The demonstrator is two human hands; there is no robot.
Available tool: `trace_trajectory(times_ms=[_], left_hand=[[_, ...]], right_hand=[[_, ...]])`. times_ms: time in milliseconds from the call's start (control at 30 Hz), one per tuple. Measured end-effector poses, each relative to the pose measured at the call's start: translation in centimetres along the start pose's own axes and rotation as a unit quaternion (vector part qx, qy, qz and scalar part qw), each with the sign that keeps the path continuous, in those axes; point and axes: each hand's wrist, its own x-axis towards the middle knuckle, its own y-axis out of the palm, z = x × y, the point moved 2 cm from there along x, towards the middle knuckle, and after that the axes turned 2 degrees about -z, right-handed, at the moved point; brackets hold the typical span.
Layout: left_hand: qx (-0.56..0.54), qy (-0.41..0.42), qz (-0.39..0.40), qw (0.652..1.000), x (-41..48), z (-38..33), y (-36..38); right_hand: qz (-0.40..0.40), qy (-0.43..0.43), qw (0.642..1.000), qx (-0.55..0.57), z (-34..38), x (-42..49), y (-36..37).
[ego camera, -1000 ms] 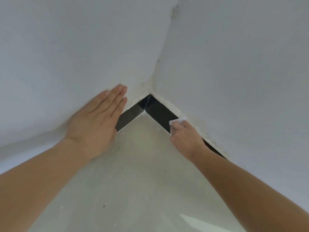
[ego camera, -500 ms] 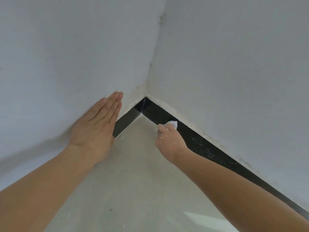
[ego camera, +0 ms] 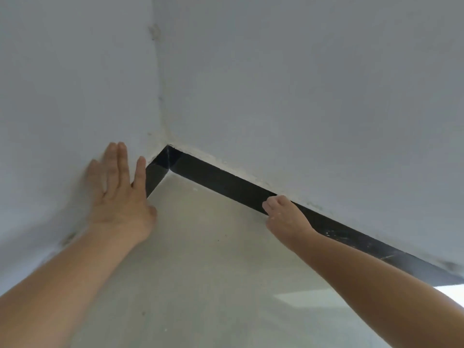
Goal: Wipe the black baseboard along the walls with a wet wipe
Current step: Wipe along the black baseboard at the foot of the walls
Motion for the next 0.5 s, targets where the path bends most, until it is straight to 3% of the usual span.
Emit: trace_trajectory(times_ms=[67, 133, 267, 500], left_hand=[[-0.053, 0.006, 0.004, 0.999, 0.4, -1.9, -1.7], [-0.141, 0.051, -0.029, 0.988, 1.1, -4.4, -4.1], [-0.305, 0.189, -0.162, 0.919, 2.6, -10.0, -8.3], [-0.462, 0.14, -0.188, 0.855, 3.6, -15.8, -8.5]], right_hand=[[0.019, 0.012, 1.0, 0.021, 1.0, -1.2, 0.5], [-0.039, -0.018, 0.999, 0.032, 2.0, -1.9, 0.0], [-0.152, -0.056, 0.985, 0.055, 2.1, -0.4, -3.2], [-0.16, -0.028, 0.987, 0.014, -0.9, 2.8, 0.1]])
